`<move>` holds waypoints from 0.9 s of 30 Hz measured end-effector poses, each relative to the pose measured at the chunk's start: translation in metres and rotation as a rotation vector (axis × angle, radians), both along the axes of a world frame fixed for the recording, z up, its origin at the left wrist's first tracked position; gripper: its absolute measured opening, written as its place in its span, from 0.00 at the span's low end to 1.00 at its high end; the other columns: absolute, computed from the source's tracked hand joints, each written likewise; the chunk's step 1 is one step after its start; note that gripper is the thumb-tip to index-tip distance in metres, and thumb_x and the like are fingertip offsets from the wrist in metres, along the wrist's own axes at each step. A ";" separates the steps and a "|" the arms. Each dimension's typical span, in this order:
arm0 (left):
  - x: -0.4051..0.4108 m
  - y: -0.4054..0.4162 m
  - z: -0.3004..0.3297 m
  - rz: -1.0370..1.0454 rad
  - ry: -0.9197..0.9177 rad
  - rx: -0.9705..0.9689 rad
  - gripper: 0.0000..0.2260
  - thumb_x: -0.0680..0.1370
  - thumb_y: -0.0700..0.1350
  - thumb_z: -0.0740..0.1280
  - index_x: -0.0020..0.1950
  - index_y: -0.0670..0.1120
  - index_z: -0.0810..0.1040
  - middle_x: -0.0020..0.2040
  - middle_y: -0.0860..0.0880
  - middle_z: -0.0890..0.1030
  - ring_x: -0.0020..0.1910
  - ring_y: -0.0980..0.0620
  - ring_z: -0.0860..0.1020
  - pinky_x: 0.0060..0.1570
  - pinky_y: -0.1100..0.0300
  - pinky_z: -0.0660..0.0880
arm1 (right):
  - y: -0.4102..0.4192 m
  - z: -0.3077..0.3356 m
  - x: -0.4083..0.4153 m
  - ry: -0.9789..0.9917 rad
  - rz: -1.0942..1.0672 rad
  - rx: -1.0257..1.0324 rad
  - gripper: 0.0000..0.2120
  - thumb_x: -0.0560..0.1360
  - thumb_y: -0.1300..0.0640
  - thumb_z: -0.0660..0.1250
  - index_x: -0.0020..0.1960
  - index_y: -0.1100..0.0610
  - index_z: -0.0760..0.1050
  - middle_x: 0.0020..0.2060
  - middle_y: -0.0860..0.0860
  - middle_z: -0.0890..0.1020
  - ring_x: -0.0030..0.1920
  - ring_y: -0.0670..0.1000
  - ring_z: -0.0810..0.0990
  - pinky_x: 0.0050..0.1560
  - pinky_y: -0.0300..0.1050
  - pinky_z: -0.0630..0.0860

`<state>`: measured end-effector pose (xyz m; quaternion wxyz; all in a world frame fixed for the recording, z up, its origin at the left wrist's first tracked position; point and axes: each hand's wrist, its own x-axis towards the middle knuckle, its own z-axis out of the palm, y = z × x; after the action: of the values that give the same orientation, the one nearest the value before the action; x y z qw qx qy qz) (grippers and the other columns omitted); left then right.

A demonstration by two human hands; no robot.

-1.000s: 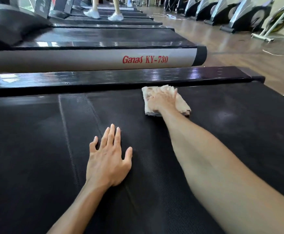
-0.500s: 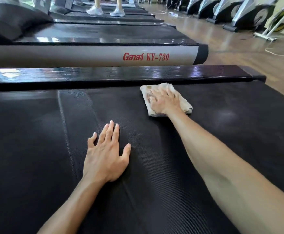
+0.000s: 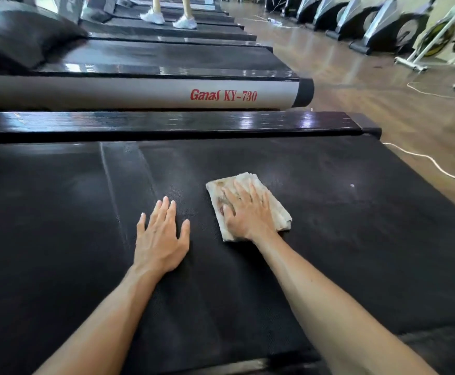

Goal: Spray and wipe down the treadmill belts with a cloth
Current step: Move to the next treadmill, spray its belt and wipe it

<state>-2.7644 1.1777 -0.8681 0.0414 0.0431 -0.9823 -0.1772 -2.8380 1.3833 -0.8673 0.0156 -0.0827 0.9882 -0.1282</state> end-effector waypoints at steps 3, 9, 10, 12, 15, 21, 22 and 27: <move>0.053 0.017 0.004 -0.026 -0.012 0.024 0.30 0.84 0.58 0.52 0.84 0.47 0.53 0.84 0.52 0.50 0.82 0.56 0.45 0.81 0.49 0.43 | 0.010 0.002 0.054 -0.037 0.000 -0.027 0.27 0.85 0.43 0.49 0.83 0.40 0.52 0.84 0.46 0.48 0.83 0.54 0.37 0.80 0.60 0.36; 0.142 0.044 0.009 -0.029 -0.071 0.018 0.39 0.75 0.65 0.38 0.84 0.48 0.51 0.84 0.53 0.48 0.82 0.57 0.43 0.80 0.51 0.41 | 0.026 0.000 0.141 -0.068 -0.053 -0.014 0.31 0.81 0.38 0.40 0.84 0.39 0.49 0.84 0.44 0.44 0.82 0.54 0.33 0.78 0.58 0.31; 0.153 0.047 0.011 -0.018 -0.078 0.023 0.38 0.77 0.65 0.39 0.84 0.48 0.51 0.84 0.53 0.48 0.82 0.56 0.43 0.80 0.51 0.41 | 0.027 -0.001 0.153 -0.068 -0.055 -0.012 0.35 0.77 0.37 0.35 0.84 0.39 0.49 0.84 0.44 0.43 0.82 0.54 0.33 0.78 0.58 0.30; 0.171 0.052 0.020 0.015 -0.084 0.051 0.32 0.83 0.61 0.47 0.84 0.48 0.51 0.84 0.52 0.47 0.82 0.56 0.42 0.80 0.51 0.42 | 0.032 -0.001 0.176 -0.071 -0.048 -0.009 0.42 0.71 0.36 0.29 0.84 0.40 0.48 0.84 0.45 0.42 0.82 0.54 0.32 0.76 0.57 0.27; 0.188 0.062 0.026 0.022 -0.081 0.076 0.30 0.84 0.58 0.51 0.84 0.48 0.51 0.84 0.52 0.45 0.82 0.56 0.41 0.80 0.51 0.41 | 0.036 -0.004 0.200 -0.077 -0.050 0.015 0.40 0.73 0.36 0.33 0.84 0.42 0.51 0.84 0.46 0.46 0.82 0.55 0.35 0.74 0.55 0.23; 0.204 0.075 0.024 -0.024 -0.068 0.066 0.37 0.77 0.63 0.41 0.84 0.49 0.49 0.84 0.54 0.45 0.81 0.58 0.40 0.79 0.53 0.38 | 0.028 0.014 0.202 -0.011 -0.047 -0.024 0.32 0.76 0.46 0.48 0.76 0.56 0.69 0.78 0.57 0.65 0.81 0.62 0.55 0.76 0.52 0.24; 0.204 0.074 0.024 -0.016 -0.070 0.060 0.35 0.78 0.62 0.43 0.84 0.49 0.49 0.84 0.54 0.45 0.81 0.58 0.40 0.79 0.53 0.37 | 0.025 0.015 0.201 -0.006 -0.049 -0.045 0.32 0.77 0.46 0.47 0.77 0.57 0.66 0.79 0.58 0.62 0.82 0.61 0.52 0.77 0.52 0.25; 0.191 0.086 0.030 0.018 -0.070 0.111 0.30 0.85 0.57 0.53 0.84 0.49 0.49 0.84 0.54 0.44 0.81 0.58 0.41 0.80 0.53 0.40 | 0.032 0.002 0.205 -0.035 -0.030 -0.091 0.39 0.74 0.39 0.42 0.84 0.46 0.53 0.84 0.57 0.49 0.84 0.57 0.43 0.79 0.56 0.37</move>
<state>-2.5731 1.2641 -0.8382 0.0059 0.0603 -0.9714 -0.2296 -2.6335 1.4152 -0.8656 0.0270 -0.0660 0.9820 -0.1748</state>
